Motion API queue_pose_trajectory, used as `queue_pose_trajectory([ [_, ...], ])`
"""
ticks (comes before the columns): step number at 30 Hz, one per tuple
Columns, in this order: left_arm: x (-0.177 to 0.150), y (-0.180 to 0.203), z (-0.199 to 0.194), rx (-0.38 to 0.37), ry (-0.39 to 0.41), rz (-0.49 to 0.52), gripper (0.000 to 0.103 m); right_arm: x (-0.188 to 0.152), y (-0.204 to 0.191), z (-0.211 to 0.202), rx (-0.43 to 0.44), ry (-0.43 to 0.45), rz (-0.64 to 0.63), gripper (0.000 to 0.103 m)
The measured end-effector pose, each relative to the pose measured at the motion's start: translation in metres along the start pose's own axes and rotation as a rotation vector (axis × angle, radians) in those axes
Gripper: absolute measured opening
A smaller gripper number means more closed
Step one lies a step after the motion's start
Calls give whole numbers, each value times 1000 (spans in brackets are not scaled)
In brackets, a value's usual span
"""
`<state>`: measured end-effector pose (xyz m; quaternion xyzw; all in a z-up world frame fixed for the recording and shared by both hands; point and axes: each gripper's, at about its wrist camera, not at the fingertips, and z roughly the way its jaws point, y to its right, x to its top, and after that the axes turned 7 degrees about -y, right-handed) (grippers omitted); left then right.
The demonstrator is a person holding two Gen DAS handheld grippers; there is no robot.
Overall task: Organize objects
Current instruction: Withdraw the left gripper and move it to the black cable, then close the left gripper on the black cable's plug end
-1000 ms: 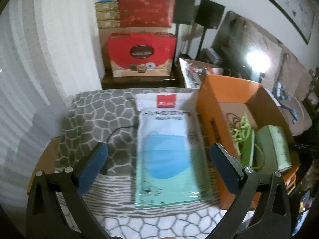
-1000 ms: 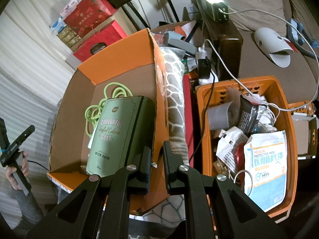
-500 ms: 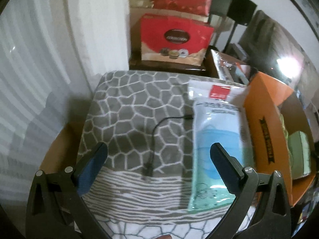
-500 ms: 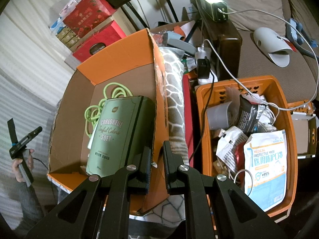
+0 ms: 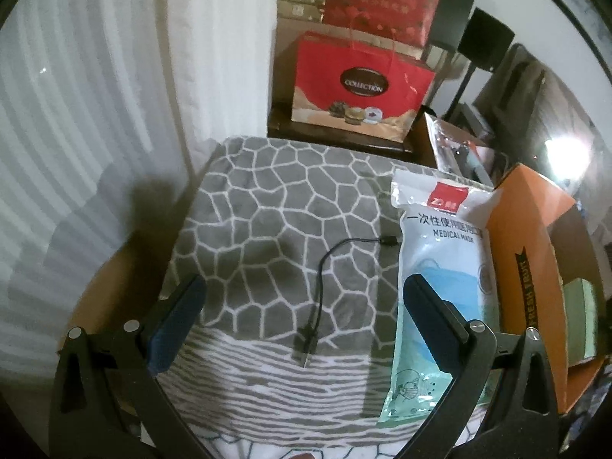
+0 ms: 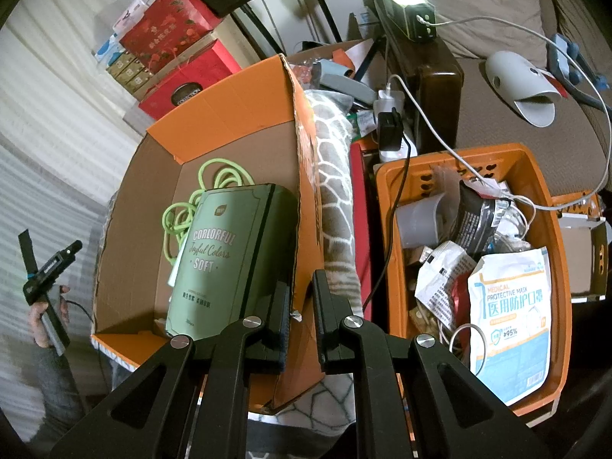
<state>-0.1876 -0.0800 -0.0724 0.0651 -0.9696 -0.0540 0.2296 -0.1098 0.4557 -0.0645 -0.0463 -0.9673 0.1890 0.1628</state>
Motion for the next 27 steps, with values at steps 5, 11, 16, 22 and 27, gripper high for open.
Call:
queue_pose_trajectory([
  [5,-3,9,13,26,-15,88,102,-1,1,0,2,0,3,10],
  [11,-10,10,37,48,-111,138,81,-1,2,0,3,1,7,10],
  [16,-14,1,49,23,-168,129,65,-1,3,0,2,0,8,10],
  [22,-23,4,53,23,-209,166,45,-1,3,0,2,1,10,11],
  [27,-29,9,57,19,-232,178,29,-1,3,0,-1,0,12,11],
])
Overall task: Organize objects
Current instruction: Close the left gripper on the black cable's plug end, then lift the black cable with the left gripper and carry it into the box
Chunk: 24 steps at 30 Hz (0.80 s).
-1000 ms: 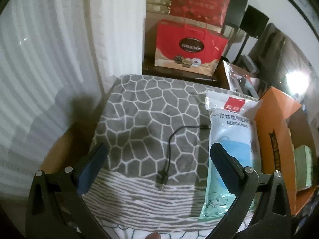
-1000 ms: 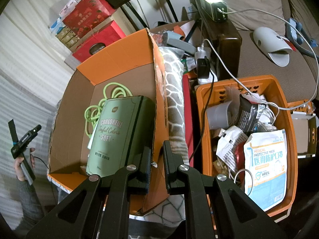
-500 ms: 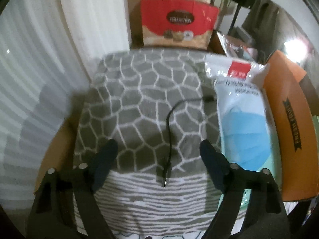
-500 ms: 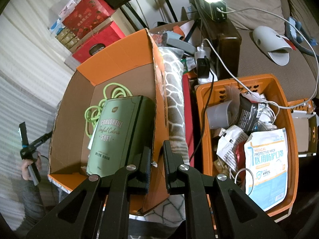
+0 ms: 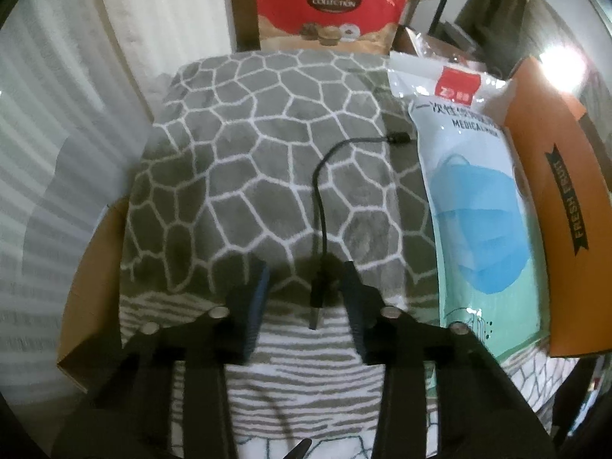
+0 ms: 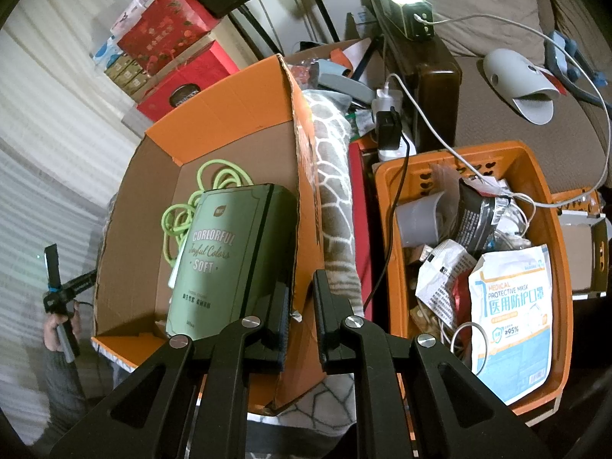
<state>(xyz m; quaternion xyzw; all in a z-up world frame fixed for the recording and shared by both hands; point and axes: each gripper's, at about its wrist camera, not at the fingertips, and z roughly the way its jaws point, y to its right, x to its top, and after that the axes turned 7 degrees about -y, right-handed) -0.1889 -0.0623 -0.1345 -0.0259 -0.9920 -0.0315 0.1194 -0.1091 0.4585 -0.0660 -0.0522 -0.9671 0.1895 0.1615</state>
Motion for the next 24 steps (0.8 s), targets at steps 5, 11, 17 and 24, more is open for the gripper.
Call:
queue_pose_trajectory([
  [5,-3,3,-2,-10,3,1,9,0,-1,0,-4,0,-1,11],
  [11,-3,6,-12,-40,33,-19,6,0,-1,0,-4,0,0,11],
  [17,0,10,-38,-69,97,-37,6,0,-1,0,-5,0,0,11],
  [24,5,13,-73,-109,169,-49,6,0,-2,0,-5,-1,0,11],
])
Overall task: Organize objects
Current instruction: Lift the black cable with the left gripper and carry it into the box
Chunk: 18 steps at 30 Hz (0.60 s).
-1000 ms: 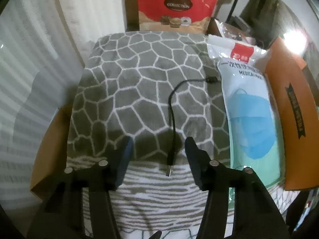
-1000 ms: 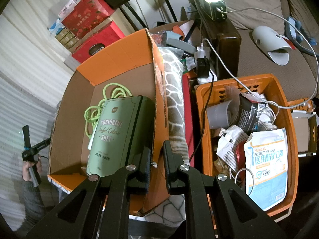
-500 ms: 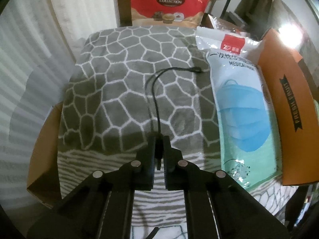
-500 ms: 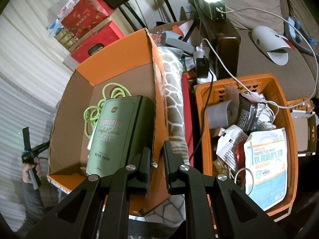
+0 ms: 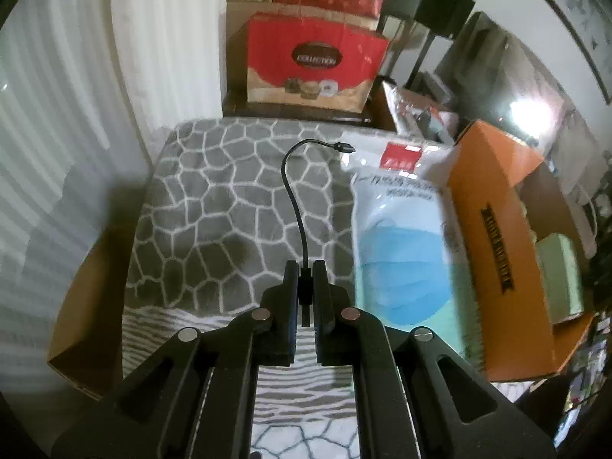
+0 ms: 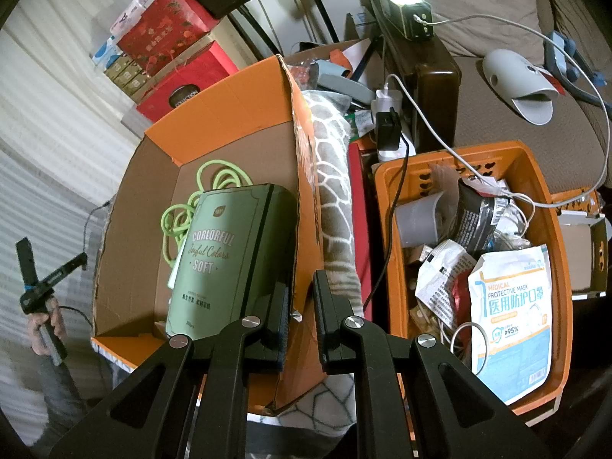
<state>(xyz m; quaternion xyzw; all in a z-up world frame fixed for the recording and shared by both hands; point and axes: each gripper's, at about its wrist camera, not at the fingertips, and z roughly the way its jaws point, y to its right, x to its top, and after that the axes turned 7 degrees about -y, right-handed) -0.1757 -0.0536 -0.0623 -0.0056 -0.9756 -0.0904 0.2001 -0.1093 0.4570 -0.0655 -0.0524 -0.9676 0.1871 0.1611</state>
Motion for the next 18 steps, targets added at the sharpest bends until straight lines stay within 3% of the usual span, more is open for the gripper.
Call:
queue_pose_trajectory([
  [18,11,62,-50,-70,98,85,6,1,-1,0,3,2,4,11],
])
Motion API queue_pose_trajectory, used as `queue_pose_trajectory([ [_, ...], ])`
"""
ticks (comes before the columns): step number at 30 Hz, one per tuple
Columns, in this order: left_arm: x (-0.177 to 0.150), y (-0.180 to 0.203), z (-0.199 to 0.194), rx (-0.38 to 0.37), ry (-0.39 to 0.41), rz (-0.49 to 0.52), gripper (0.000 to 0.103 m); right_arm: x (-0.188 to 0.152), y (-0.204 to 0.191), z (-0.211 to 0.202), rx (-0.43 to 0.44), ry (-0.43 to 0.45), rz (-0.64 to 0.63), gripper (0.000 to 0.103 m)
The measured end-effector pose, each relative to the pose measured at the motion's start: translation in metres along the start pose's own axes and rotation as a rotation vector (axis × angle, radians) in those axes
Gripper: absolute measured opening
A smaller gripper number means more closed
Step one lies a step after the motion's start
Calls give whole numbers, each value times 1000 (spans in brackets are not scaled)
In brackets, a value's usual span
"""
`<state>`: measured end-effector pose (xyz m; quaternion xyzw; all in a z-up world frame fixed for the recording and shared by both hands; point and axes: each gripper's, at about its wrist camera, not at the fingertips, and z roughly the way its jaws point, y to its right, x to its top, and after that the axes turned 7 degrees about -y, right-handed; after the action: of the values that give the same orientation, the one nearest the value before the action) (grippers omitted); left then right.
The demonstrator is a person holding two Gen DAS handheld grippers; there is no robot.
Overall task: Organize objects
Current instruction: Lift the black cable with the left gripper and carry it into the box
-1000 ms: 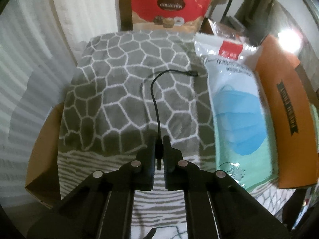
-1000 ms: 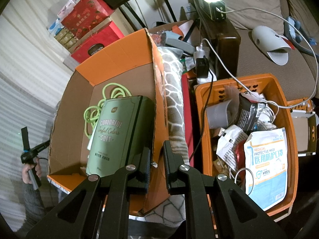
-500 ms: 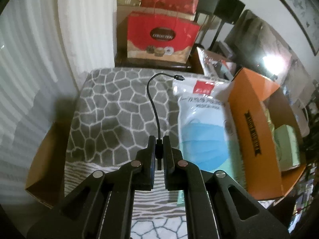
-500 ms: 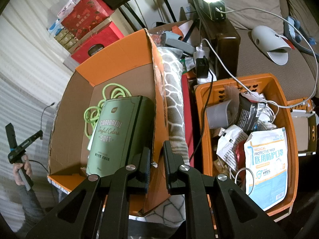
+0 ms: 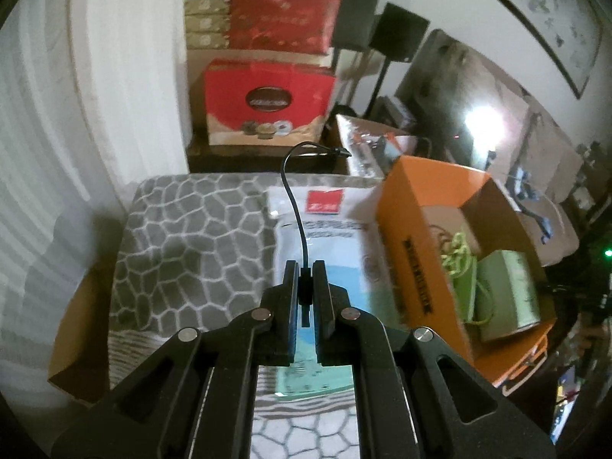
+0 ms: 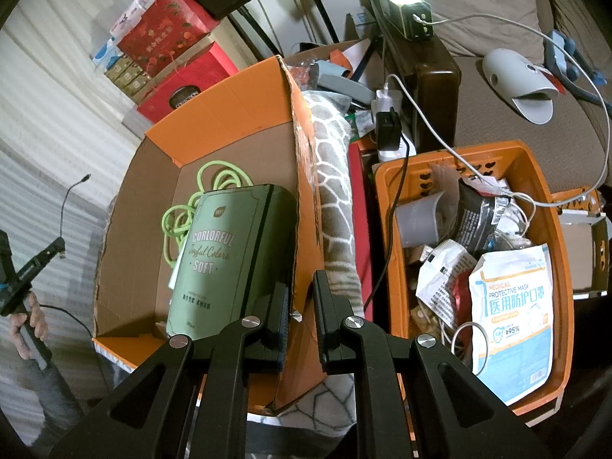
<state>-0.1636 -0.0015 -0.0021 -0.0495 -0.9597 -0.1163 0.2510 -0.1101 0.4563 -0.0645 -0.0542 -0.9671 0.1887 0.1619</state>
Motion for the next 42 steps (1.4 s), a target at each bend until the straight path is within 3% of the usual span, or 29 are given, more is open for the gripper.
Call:
queue_pose_trajectory([
  [16,4,86,7,-58,-13,116,6,1,-3,0,7,4,4,11],
  [42,-8,153,54,-95,-90,192,6,-1,-4,-1,21,12,10,11],
])
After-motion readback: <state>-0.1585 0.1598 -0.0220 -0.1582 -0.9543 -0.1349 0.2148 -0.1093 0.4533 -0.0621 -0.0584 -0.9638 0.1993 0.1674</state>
